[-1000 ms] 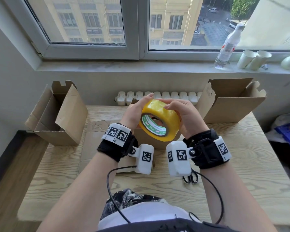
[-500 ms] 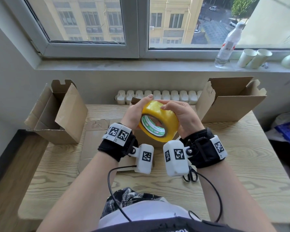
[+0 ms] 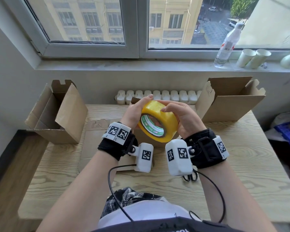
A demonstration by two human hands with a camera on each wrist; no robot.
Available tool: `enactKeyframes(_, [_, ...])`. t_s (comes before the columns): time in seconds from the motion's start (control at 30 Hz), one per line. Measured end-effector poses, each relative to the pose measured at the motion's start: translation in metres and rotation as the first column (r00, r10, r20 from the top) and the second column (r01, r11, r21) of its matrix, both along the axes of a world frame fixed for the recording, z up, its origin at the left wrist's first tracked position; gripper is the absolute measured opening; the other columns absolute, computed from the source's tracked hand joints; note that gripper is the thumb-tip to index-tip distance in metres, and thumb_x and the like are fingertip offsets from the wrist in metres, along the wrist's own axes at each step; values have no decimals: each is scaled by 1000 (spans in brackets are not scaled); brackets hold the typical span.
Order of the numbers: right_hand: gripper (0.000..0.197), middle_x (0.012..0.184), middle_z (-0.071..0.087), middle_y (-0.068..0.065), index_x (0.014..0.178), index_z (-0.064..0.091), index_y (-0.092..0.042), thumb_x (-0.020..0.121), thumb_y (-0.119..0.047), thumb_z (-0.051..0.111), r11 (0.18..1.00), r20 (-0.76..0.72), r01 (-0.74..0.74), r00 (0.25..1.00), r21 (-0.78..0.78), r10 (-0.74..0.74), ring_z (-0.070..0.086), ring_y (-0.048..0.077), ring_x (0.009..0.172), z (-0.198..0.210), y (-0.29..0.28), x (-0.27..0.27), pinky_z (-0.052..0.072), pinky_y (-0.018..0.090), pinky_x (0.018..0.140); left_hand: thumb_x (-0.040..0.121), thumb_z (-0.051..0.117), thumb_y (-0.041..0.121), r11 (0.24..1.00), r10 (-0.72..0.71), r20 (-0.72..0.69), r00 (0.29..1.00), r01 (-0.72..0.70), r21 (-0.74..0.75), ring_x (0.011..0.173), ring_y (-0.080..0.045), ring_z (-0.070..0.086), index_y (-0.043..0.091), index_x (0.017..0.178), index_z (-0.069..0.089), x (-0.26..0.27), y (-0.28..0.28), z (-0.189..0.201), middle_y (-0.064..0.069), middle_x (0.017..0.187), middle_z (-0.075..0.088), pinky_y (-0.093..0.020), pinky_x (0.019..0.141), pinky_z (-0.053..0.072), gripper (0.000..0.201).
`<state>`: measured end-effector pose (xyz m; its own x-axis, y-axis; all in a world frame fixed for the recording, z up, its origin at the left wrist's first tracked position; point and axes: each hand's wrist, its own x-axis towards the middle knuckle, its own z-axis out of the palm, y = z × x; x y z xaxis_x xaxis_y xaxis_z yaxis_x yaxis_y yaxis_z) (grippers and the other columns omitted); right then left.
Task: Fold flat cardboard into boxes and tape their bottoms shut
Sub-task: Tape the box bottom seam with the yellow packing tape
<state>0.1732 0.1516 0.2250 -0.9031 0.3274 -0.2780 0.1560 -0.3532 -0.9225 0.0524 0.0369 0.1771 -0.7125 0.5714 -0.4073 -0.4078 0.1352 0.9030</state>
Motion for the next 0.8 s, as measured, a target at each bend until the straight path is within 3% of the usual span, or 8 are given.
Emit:
enactKeyframes(0.13, [22,92,72,15,98,75,-8,85,1,59,1000,18,22,1000,-16,-22,67,28,85,-1,-3,-1,56,41,81,86,64,52,1000,1,0,1000,-1,-8,66,-22,65,12,90,68,1,-2,1,-10,76,65,-29,62,55,41])
enactKeyframes(0.37, [21,90,72,15,99,74,-6,85,1,60,999,19,41,999,-21,-40,67,27,81,0,-4,-2,57,38,75,84,64,56,1000,-10,-13,1000,10,3,67,-24,65,11,94,68,1,-2,1,-11,78,65,-31,64,55,46])
enactKeyframes(0.53, [18,86,72,17,97,75,-4,85,1,62,997,11,61,998,-46,-60,69,27,72,2,-6,-2,58,33,57,84,64,57,1000,3,-8,1000,-3,15,70,-24,66,9,102,70,3,-2,0,-13,85,66,-31,65,56,51])
enactKeyframes(0.63, [16,85,71,19,97,74,-2,84,0,65,995,10,94,996,-39,-94,68,29,69,2,-7,-2,57,31,53,70,71,63,1000,1,8,1000,-1,24,72,-27,65,8,103,70,5,0,3,-16,86,65,-35,70,56,64])
enactKeyframes(0.7, [19,89,71,19,102,73,-2,84,-1,66,995,13,94,996,-22,-93,68,30,75,0,-5,-2,58,32,57,57,74,68,1000,1,9,1000,-2,30,73,-29,64,7,101,70,5,2,3,-19,87,63,-41,77,54,76])
enactKeyframes(0.8, [21,95,72,17,104,74,-7,85,-4,65,999,4,38,999,-5,-38,68,30,84,0,-1,0,58,40,74,55,74,68,999,19,-10,1000,-18,28,70,-29,62,7,97,68,3,1,5,-19,84,61,-43,77,52,74])
